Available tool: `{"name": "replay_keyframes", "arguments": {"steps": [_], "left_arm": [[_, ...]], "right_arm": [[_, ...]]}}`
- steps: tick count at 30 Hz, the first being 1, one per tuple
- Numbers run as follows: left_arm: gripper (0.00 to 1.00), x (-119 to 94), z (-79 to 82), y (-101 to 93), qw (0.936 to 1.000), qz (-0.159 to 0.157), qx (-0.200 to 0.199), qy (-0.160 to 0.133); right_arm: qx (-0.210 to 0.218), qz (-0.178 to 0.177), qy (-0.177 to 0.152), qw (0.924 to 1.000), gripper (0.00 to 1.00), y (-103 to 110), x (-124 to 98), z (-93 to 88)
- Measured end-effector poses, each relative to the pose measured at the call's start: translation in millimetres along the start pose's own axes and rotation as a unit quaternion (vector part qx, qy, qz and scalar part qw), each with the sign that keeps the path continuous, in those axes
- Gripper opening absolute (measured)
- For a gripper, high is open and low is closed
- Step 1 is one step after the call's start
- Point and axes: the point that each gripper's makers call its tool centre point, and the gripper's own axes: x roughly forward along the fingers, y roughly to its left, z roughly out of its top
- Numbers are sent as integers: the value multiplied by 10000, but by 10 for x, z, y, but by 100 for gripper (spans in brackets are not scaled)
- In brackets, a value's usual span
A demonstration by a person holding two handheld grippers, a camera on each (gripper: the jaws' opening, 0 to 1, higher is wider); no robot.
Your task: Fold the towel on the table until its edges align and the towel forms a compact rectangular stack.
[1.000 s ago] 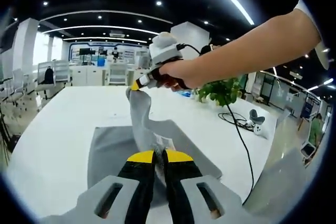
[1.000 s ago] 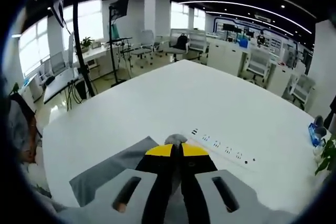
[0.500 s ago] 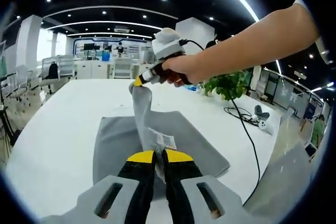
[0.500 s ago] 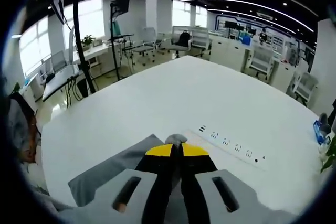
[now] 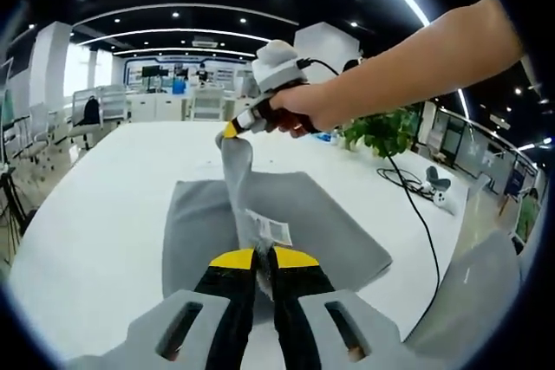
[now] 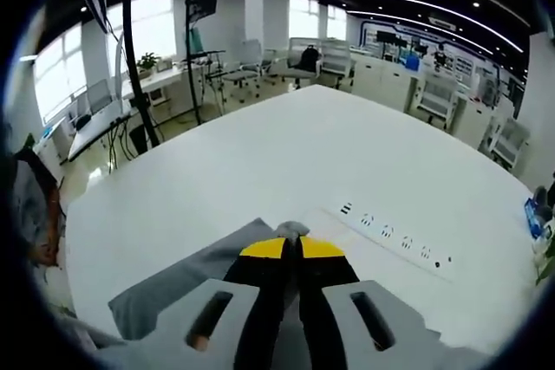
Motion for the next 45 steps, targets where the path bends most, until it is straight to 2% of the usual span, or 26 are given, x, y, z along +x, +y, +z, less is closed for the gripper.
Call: {"name": "replay_keyframes", "arguments": {"steps": [5, 28, 34, 45], "left_arm": [[6, 19, -114, 26, 10000, 17, -35, 83], [6, 106, -420, 228, 9992, 134, -202, 333], [6, 123, -514, 317, 9986, 184, -265, 415], [6, 119, -786, 485, 9971, 231, -260, 680]], "right_arm": [[-18, 50, 34, 10000, 2, 36, 88, -37], [-25, 164, 188, 9997, 2, 205, 332, -192], [-40, 210, 219, 9995, 2, 254, 502, -206], [-190, 322, 393, 9985, 2, 354, 700, -305]]}}
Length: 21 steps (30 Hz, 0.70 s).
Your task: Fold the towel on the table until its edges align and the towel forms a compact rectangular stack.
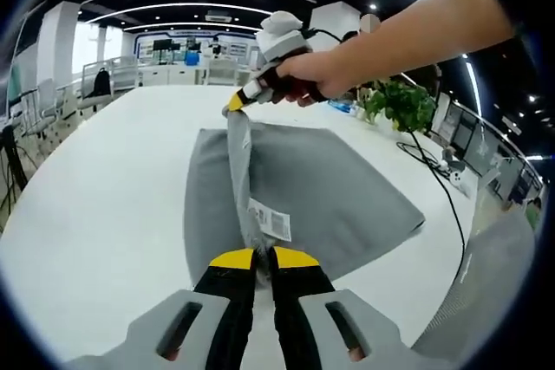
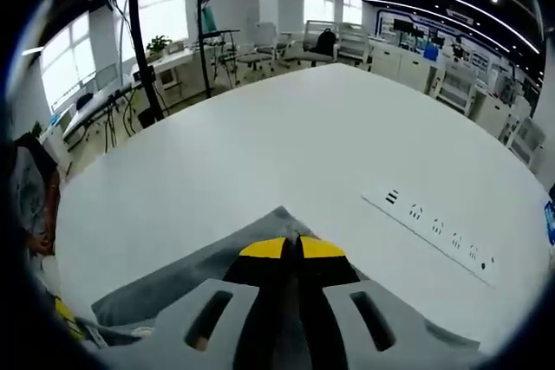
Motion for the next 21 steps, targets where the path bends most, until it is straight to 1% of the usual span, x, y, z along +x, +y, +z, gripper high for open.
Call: {"name": "replay_keyframes", "arguments": {"steps": [4, 6, 7, 8, 10, 12, 13, 14, 16, 18, 21], "left_arm": [[6, 12, -35, 50, 10000, 32, 2, 57], [6, 26, -77, 71, 9999, 37, 16, 118], [6, 41, -142, 94, 9998, 24, -7, 177], [6, 38, -150, 92, 9998, 21, -5, 178], [6, 28, -163, 97, 9998, 16, -38, 200], [7, 34, -187, 124, 9997, 29, -9, 237], [7, 36, -199, 134, 9997, 31, -2, 254], [7, 32, -208, 135, 9996, 25, -24, 277], [7, 16, -222, 151, 9995, 40, -85, 300], [7, 5, -248, 169, 9993, 36, -182, 318], [8, -19, -275, 180, 9992, 94, -195, 345]], "right_arm": [[-29, 10, 52, 10000, 2, 38, 123, -36], [-25, 11, 103, 9999, 3, 45, 180, -49], [-21, 13, 125, 9999, 3, 53, 210, -62], [-24, 14, 148, 9999, 3, 64, 231, -74], [-209, -32, 156, 9997, 3, 78, 205, -79], [-339, -2, 223, 9992, 3, 98, 251, -101], [-381, 9, 199, 9991, 1, 108, 262, -88], [-477, 2, 116, 9988, 1, 102, 261, -51], [-387, 3, -11, 9992, 1, 111, 274, 23], [-328, 56, -52, 9994, 1, 142, 274, 35], [-380, 63, -24, 9993, 1, 151, 271, 32]]}}
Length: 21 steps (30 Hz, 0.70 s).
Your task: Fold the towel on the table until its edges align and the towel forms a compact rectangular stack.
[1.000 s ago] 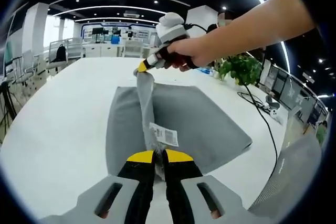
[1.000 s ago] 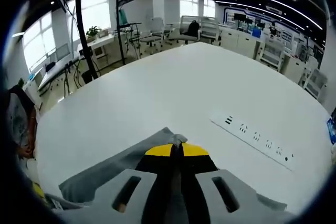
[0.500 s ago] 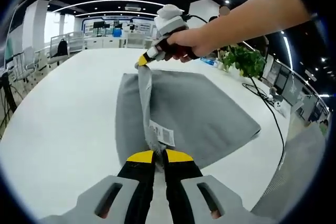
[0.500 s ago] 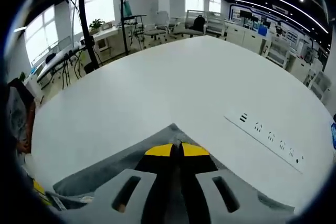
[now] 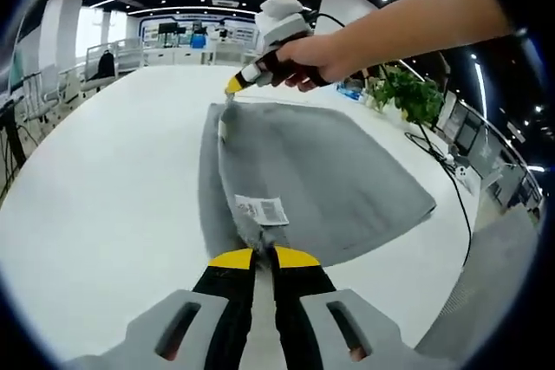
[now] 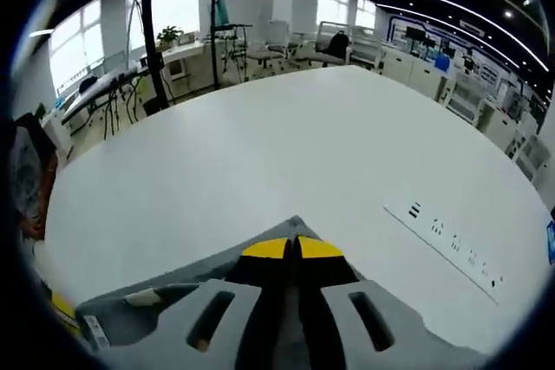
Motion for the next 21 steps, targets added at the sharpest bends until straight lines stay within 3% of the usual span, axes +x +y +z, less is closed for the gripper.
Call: {"name": "replay_keyframes", "arguments": {"steps": [8, 16, 21], "left_arm": [[7, -127, -74, 81, 9998, 137, -135, 58], [7, -208, 46, 81, 9995, 254, -88, -167], [7, -239, 175, 26, 9992, 253, 108, -293]], "right_arm": [[29, 2, -6, 10000, 1, -21, -97, -38], [-49, -59, -145, 9999, 3, -69, -223, 50], [-44, -28, -141, 9999, 4, 17, -349, 86]]}}
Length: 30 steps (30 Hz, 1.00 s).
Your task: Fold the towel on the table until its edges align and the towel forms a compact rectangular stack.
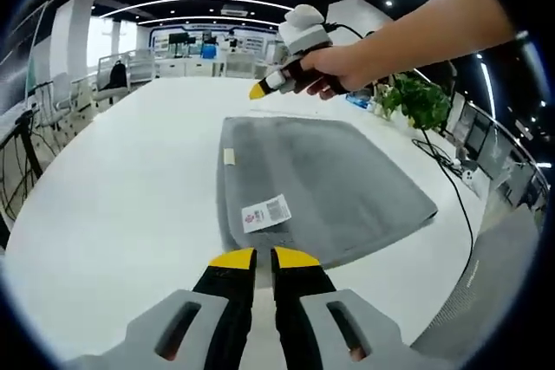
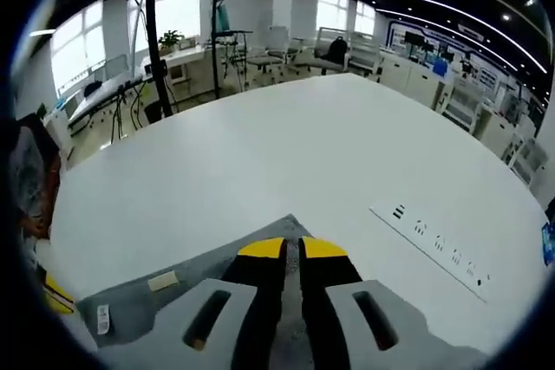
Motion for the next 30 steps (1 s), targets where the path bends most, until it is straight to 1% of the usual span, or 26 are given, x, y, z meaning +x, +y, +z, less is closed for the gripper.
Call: {"name": "replay_keyframes", "arguments": {"steps": [1, 3, 4, 6, 7, 8, 9, 10, 12, 13, 14, 15, 16, 17, 18, 19, 20, 22, 24, 26, 28, 30], "left_arm": [[7, 9, 21, 0, 10000, -22, 43, -31], [7, 24, 143, -37, 9990, -59, 379, -216], [7, 52, 145, -28, 9986, -49, 482, -211], [7, 160, 79, -22, 9985, -123, 528, -25], [7, 208, 31, -2, 9984, -117, 548, 122], [7, 223, 42, 0, 9981, -115, 599, 121], [7, 238, 31, 14, 9974, -97, 687, 188], [7, 242, -21, 34, 9970, -80, 696, 328], [7, 235, -52, 57, 9968, -32, 677, 419], [7, 212, -149, 73, 9965, -4, 499, 670], [7, 233, -179, 102, 9968, 33, 436, 673], [7, 232, -225, 120, 9966, 65, 337, 743], [7, 222, -255, 106, 9967, 63, 233, 779], [7, 212, -223, 91, 9978, 43, 256, 609], [7, 209, -239, 106, 9979, 50, 268, 592], [7, 213, -258, 114, 9978, 52, 285, 597], [7, 216, -255, 92, 9973, 39, 399, 612], [7, 227, -251, 95, 9966, 43, 521, 635], [7, 246, -269, 95, 9969, 20, 452, 645], [7, 248, -273, 85, 9965, 25, 456, 706], [7, 270, -272, 76, 9956, -7, 529, 780], [6, 270, -262, 82, 9954, -4, 481, 824]], "right_arm": [[-29, 9, 1, 10000, 4, 28, -56, 11], [-14, -4, -17, 10000, 4, 30, -110, 26], [51, -30, -53, 10000, 4, 16, -133, 29], [85, -39, -63, 9999, 4, 14, -233, -33], [73, -39, -55, 10000, 4, 12, -218, -30], [51, -41, -35, 10000, 4, 2, -224, -38], [47, -34, -34, 10000, 4, -23, -233, -51], [43, -20, -55, 10000, 4, -44, -259, -60], [34, -35, -55, 10000, 4, -76, -336, -107], [39, -52, -45, 10000, 4, -95, -354, -124], [56, -67, -41, 10000, 3, -113, -364, -143], [88, -85, -48, 9999, 3, -129, -416, -169], [117, -92, -48, 9999, 3, -132, -459, -190], [167, -77, -42, 9998, 3, -136, -470, -186], [184, -72, -52, 9998, 3, -140, -478, -180], [184, -72, -65, 9998, 3, -145, -500, -183], [175, -76, -62, 9998, 3, -164, -571, -223], [294, -98, -49, 9995, 3, -190, -642, -245], [431, -112, -215, 9988, 3, -214, -676, -176], [510, -157, -304, 9981, 4, -266, -786, -128], [536, -186, -375, 9977, 6, -302, -884, -79], [595, -186, -390, 9973, 9, -307, -1002, -73]]}}
